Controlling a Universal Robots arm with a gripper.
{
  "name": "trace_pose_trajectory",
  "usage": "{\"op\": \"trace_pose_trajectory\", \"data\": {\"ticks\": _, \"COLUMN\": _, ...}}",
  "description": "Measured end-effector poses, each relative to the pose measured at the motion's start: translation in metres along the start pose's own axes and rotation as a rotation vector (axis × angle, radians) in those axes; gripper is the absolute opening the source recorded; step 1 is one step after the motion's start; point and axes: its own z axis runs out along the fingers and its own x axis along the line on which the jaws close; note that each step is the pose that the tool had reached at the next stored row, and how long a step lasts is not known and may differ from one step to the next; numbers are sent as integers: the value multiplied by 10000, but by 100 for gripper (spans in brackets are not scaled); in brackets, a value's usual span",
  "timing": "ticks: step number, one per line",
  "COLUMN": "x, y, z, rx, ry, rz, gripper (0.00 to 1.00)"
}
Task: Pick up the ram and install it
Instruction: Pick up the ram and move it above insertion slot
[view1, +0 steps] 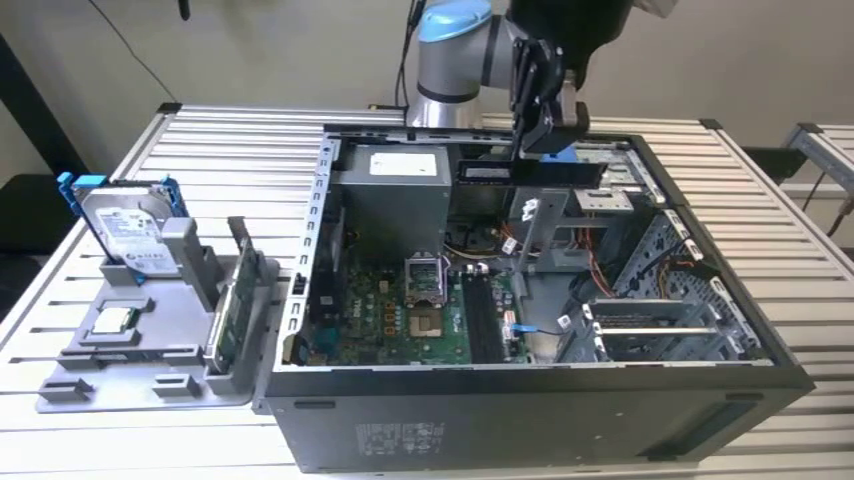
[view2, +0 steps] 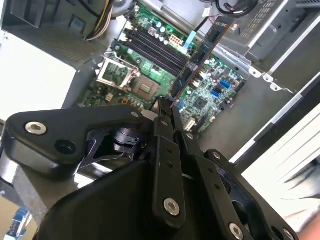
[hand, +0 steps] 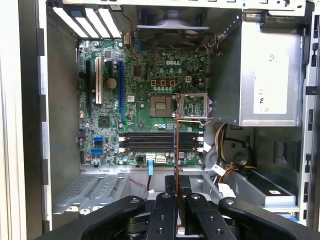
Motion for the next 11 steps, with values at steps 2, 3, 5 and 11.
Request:
{"op": "trace_pose_trajectory", "data": {"ticks": 2, "x": -33, "y": 1, "z": 3, "rx": 1, "ry": -1, "rz": 5, "gripper": 14}}
{"op": "trace_pose_trajectory", "data": {"ticks": 3, "x": -49, "y": 1, "z": 3, "rx": 0, "ry": 0, "rz": 7, "gripper": 14}}
{"op": "trace_pose_trajectory", "data": {"ticks": 5, "x": -76, "y": 1, "z": 5, "rx": 0, "ry": -1, "rz": 10, "gripper": 14}}
{"op": "trace_pose_trajectory", "data": {"ticks": 11, "x": -93, "y": 2, "z": 6, "rx": 0, "ry": -1, "rz": 12, "gripper": 14}}
